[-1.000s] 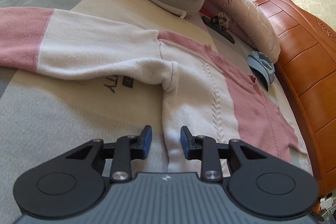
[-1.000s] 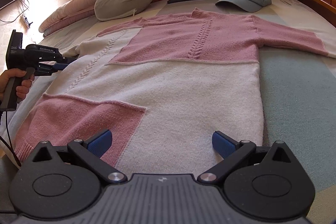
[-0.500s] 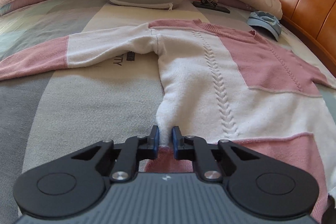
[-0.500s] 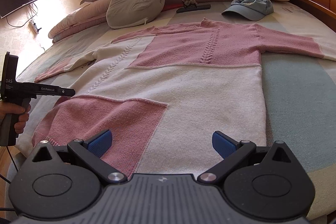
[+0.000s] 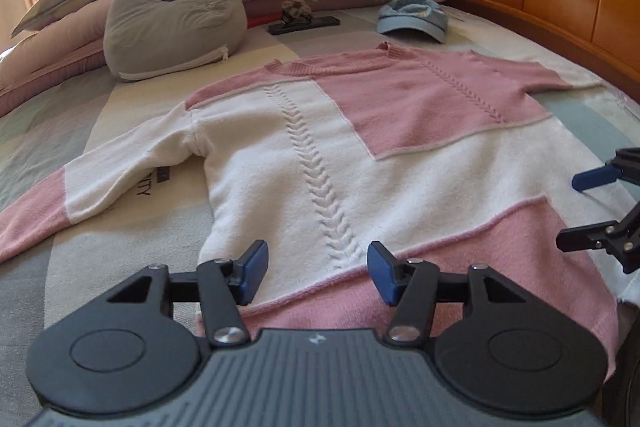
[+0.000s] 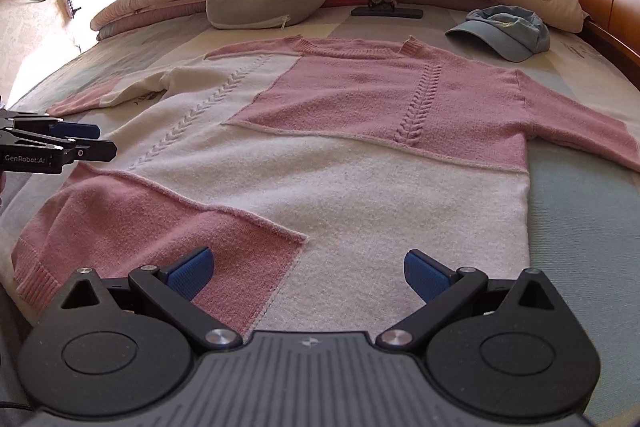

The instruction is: Fold clothes

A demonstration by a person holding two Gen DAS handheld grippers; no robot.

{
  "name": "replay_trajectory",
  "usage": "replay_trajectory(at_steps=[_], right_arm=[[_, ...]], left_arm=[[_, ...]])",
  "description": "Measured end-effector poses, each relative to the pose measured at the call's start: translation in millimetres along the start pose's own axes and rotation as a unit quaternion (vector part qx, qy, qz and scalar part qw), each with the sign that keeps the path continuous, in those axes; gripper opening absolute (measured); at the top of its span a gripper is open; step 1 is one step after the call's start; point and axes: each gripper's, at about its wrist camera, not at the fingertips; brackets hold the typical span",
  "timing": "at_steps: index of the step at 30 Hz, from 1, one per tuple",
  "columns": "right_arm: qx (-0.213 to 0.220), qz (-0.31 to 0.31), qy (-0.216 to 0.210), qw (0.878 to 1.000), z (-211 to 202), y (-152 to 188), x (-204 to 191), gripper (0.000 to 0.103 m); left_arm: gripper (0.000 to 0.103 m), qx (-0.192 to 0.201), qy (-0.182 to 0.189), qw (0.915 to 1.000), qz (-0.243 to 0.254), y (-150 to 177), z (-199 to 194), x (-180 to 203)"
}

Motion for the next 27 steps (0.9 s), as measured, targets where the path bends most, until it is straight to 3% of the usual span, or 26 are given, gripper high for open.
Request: replay_trajectory(at_steps=[2, 4, 8, 10, 12, 15, 18, 24, 27], right_arm=[[0.003, -0.039, 0.010, 0.999, -2.4, 14.5, -2.8, 0.103], [-0.002, -0.049, 0.006, 0.999, -12.7, 25.7, 4.3, 0.103], [-0.028, -0.049, 0.005, 0.998, -33.7, 34.0, 23.0, 0.103], [-0.025, -0.052, 0.009, 0.998, -38.5, 31.7, 17.8, 0.103], [-0.012, -0.056, 0.006, 0.998, -42.7, 29.2, 8.6, 0.103], [0.013, -0.063, -0.033, 0.997, -42.7, 23.6, -12.6, 0.103], [0.030, -0.086, -0.042, 0.995, -39.9, 18.1, -36.4, 0.103], [0.042, -0.196, -0.129, 0.971, -48.2, 20.3, -87.4, 0.103], [0.029, -0.250, -0.157, 0.955, -40.4, 26.3, -118.3, 0.103]], left_arm=[[0.059, -0.021, 0.004, 0.9998, -0.001, 12.8, 0.9, -4.8], [0.071, -0.029, 0.010, 0.9995, -0.006, 26.5, -5.7, -15.5], [0.068, -0.054, -0.020, 0.9984, -0.003, 25.2, -19.3, -27.5], [0.066, -0.045, -0.009, 0.9989, -0.010, 19.7, -27.3, -26.9], [0.069, -0.027, 0.004, 0.9996, 0.008, 18.0, -34.4, -18.0], [0.070, -0.042, -0.001, 0.9987, 0.027, 23.7, -32.7, -6.1], [0.069, -0.044, -0.001, 0.9987, 0.024, 30.3, -41.6, -4.2], [0.070, -0.045, -0.012, 0.9987, 0.020, 29.5, -66.2, -9.2], [0.071, -0.048, 0.002, 0.9979, 0.043, 31.9, -73.6, 1.2]])
Point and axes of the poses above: each gripper's, at about its wrist camera, not at the fingertips, and z roughly the way its jaws point, x to its right, y to its underside
